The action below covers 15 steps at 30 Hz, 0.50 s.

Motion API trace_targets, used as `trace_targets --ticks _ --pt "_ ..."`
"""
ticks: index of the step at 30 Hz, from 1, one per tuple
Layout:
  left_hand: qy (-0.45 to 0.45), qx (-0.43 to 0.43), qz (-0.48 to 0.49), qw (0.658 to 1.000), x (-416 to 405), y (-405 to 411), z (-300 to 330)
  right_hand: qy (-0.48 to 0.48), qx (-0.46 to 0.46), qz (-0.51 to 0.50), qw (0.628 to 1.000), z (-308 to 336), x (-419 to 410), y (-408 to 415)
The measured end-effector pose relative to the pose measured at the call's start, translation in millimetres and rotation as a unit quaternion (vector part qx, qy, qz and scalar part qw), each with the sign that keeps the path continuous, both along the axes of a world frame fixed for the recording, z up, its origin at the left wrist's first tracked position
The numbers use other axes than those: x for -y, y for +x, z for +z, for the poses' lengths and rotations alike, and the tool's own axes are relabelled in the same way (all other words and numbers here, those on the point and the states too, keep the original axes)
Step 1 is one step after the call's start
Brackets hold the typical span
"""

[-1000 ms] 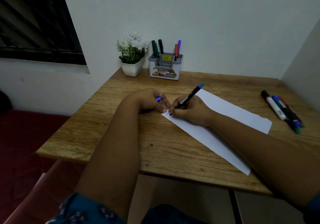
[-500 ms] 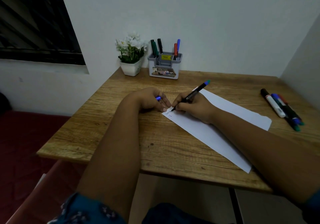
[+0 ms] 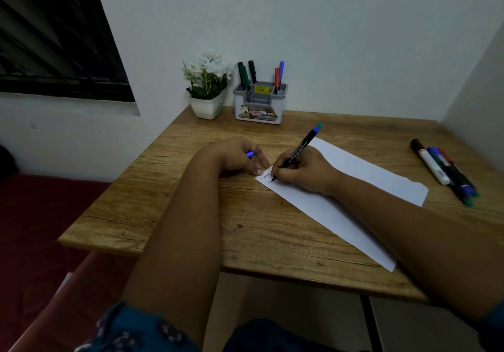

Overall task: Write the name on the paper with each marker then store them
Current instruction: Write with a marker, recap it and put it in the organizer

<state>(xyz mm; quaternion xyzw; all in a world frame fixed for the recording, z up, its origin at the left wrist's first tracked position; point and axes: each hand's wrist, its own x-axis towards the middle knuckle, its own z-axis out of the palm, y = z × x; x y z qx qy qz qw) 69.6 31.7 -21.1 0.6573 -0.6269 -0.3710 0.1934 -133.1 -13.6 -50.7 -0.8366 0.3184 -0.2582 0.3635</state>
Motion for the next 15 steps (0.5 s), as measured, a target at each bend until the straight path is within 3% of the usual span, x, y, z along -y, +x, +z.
trace_targets --ticks 15 --pt "-0.004 -0.012 0.003 1.000 1.4 0.7 -3.0 -0.029 -0.007 -0.005 1.000 0.3 0.9 -0.4"
